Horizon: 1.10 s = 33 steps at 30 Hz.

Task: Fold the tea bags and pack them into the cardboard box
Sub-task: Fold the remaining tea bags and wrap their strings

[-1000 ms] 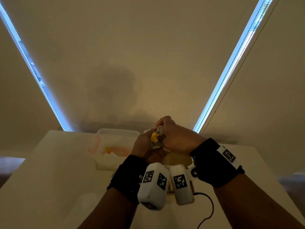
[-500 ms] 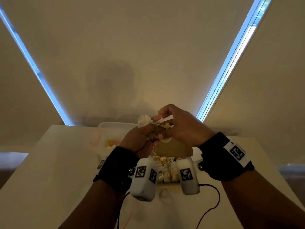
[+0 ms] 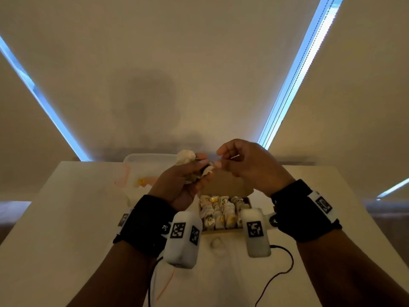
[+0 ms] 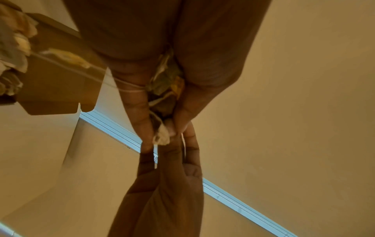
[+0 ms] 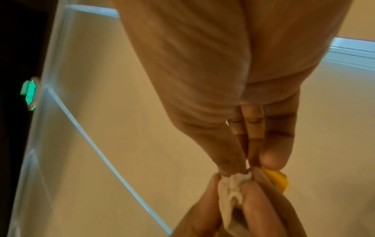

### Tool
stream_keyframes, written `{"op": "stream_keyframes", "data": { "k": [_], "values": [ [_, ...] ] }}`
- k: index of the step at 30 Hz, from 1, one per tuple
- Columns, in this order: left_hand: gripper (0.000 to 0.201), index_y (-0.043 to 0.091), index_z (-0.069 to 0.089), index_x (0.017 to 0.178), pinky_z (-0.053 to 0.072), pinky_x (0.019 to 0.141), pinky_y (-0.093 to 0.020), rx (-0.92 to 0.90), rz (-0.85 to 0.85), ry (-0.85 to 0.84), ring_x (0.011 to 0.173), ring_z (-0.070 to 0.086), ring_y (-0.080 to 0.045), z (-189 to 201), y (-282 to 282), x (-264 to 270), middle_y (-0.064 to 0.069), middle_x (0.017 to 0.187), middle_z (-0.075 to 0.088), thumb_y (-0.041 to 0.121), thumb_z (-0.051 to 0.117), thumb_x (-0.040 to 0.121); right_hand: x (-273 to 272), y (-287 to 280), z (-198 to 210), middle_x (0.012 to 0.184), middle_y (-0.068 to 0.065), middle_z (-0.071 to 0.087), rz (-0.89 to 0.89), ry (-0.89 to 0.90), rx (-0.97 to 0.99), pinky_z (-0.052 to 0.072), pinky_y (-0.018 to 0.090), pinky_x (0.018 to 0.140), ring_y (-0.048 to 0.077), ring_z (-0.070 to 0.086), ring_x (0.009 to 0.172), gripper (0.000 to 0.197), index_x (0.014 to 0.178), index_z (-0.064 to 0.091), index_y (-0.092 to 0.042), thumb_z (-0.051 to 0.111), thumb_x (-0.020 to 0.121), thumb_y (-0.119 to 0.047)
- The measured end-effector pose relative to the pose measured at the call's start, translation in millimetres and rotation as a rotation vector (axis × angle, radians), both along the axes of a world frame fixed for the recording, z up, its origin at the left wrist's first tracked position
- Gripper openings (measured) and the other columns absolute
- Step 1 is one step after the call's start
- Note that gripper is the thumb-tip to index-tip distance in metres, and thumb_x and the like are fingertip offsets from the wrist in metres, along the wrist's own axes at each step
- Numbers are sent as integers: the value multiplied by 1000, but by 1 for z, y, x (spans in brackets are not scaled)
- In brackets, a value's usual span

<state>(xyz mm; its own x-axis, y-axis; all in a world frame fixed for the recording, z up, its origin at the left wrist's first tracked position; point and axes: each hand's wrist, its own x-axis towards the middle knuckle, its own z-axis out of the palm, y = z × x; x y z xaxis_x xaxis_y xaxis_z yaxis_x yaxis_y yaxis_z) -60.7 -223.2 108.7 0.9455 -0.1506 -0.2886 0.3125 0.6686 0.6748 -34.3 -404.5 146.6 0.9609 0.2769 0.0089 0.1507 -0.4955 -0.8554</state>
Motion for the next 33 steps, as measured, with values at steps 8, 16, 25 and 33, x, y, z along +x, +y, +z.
{"op": "stream_keyframes", "data": {
  "k": [8, 16, 25, 33],
  "values": [
    [20, 9, 65, 88, 54, 84, -23, -36, 84, 65, 80, 76, -18, -16, 18, -12, -9, 78, 72, -1, 64, 71, -60, -45, -192, 78, 6, 66, -208, 604, -187, 46, 30, 56, 17, 62, 65, 17, 79, 63, -14, 64, 94, -22],
    [17, 3, 63, 84, 64, 75, -34, -103, 136, 93, 83, 77, -28, -18, 14, -27, -14, 74, 69, -6, 54, 72, -66, -14, -300, 117, 14, 69, -325, 738, -534, 51, 33, 82, 32, 66, 108, 62, 114, 68, -3, 61, 91, -60],
    [25, 8, 66, 85, 62, 68, -29, -48, 186, 88, 77, 73, -20, -31, 43, -35, -17, 95, 72, -10, 53, 74, -61, -14, -292, 83, 5, 68, -309, 557, -449, 43, 29, 72, 31, 66, 94, 21, 77, 66, -17, 61, 93, -30],
    [20, 7, 72, 80, 58, 59, -21, -62, 123, 120, 75, 71, -19, -23, 50, -27, -17, 95, 71, -7, 58, 77, -33, -33, -183, 71, -6, 52, -158, 252, -351, 36, 18, 56, 7, 46, 63, 25, 73, 47, -23, 68, 88, -21]
  ]
}}
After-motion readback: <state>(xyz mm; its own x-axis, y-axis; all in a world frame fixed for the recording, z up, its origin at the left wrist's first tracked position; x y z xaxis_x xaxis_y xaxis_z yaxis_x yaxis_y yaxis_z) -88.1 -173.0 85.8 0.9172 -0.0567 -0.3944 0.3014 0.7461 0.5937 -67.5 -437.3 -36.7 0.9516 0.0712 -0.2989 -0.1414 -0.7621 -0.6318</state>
